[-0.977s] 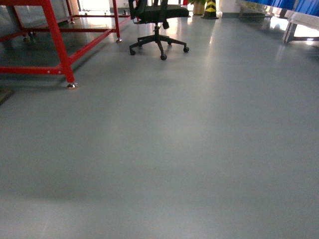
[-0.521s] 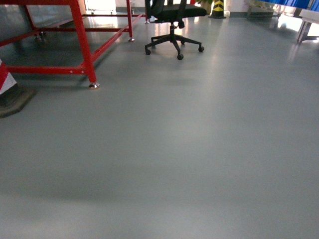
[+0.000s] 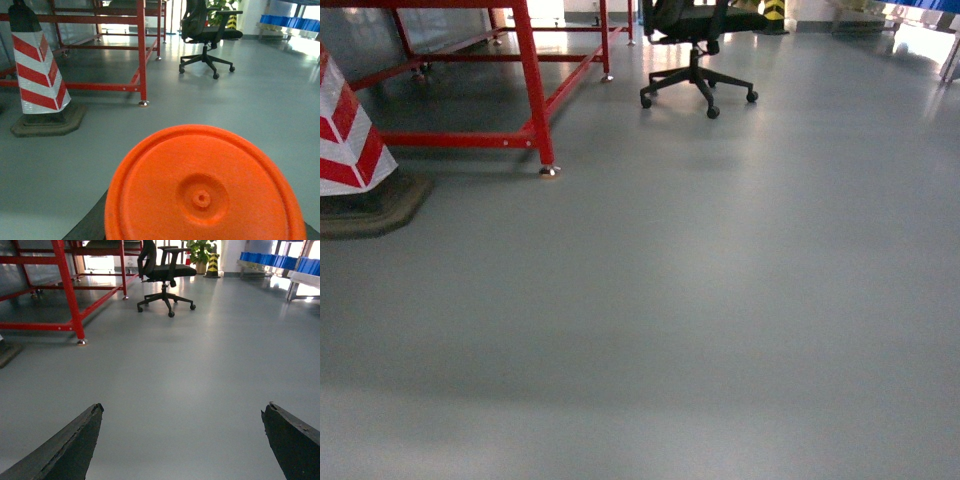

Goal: Pick capacitor and pack into box

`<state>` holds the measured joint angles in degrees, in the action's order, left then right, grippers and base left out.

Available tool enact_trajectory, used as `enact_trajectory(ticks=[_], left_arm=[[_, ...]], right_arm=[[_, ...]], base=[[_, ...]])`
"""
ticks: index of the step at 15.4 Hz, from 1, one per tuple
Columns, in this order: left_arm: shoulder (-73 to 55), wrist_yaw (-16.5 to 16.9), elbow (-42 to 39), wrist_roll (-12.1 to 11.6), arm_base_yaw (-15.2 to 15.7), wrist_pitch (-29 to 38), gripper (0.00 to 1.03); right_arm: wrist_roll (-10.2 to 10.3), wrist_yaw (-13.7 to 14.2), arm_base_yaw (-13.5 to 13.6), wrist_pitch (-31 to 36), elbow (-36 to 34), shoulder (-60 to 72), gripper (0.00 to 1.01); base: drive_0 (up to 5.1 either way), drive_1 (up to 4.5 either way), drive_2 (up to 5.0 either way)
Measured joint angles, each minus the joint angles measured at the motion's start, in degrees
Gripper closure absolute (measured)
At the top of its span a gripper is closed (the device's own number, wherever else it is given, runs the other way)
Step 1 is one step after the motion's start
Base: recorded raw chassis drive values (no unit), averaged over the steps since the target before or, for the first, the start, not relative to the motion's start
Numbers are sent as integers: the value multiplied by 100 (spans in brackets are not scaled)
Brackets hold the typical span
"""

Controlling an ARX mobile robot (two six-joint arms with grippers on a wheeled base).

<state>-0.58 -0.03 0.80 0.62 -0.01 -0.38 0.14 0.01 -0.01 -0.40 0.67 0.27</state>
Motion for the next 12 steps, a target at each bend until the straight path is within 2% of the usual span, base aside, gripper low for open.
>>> enact_trajectory(ticks=[12], left_arm=[[0,0,0,0,0,0,60]], right_arm=[[0,-4,0,2,0,0,3]], base=[[-499,246,246]])
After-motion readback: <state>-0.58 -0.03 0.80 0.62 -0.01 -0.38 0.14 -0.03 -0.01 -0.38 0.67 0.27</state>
